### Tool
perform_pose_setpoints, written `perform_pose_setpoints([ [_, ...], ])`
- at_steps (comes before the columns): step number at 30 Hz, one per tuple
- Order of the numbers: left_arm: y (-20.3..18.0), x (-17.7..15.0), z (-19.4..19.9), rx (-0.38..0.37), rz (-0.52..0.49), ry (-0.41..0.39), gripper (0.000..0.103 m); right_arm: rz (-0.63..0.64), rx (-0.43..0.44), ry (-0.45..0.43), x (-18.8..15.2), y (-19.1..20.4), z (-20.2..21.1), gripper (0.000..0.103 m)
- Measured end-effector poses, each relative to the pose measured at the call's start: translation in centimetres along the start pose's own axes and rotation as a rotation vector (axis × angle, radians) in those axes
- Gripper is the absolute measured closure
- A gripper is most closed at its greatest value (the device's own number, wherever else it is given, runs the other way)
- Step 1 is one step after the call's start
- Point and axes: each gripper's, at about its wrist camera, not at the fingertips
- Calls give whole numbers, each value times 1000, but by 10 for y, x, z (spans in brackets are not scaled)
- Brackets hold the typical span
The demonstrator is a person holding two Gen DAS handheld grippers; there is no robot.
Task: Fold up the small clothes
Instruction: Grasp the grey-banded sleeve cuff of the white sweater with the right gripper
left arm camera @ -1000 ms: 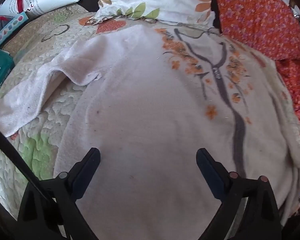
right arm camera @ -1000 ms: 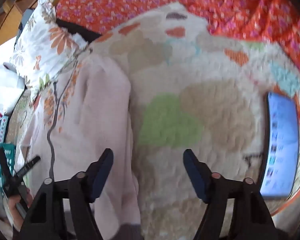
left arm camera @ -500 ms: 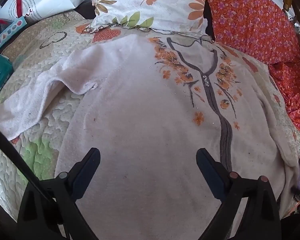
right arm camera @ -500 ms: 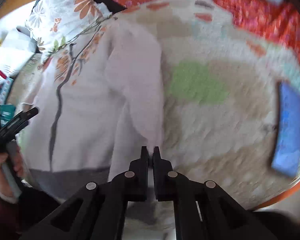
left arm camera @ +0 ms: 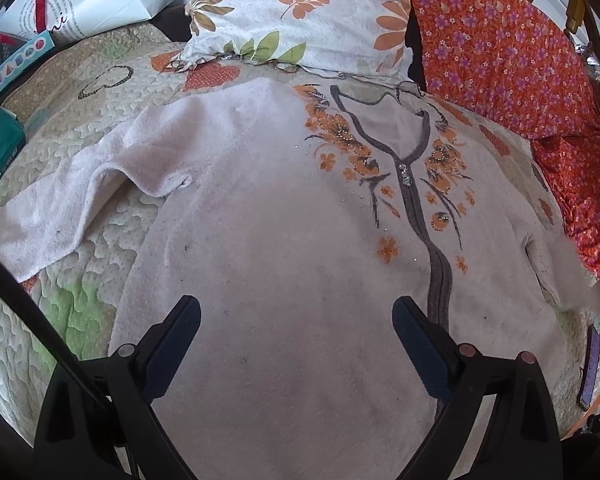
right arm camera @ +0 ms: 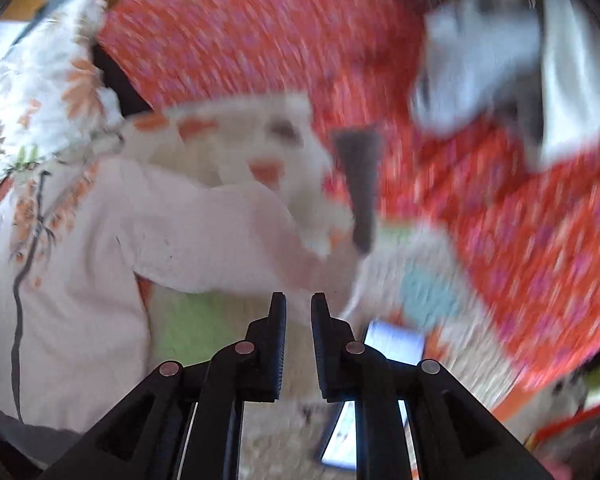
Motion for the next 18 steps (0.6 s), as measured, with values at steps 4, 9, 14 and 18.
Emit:
perform_pose_setpoints([
  [4,5,1,-1,-15,41,13,7,-210,54,79,-32,-52,-27,84],
  [9,0,2,0,-4,24,2,7,-329,96,71,-16,-84,-45,50],
  [14,0,3,-7,-8,25,26,7,-165,100,98,0,-55,-85,44],
  [18,-1,7,-8,-8,24,25,7,49,-33,123,3,-20,-122,44],
])
Point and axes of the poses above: each gripper's, at about its wrist camera, not at the fingertips, and z roughly against the way its jaws point, y to its left, x to its top, and after that the axes turned 5 degrees about -y, right-handed
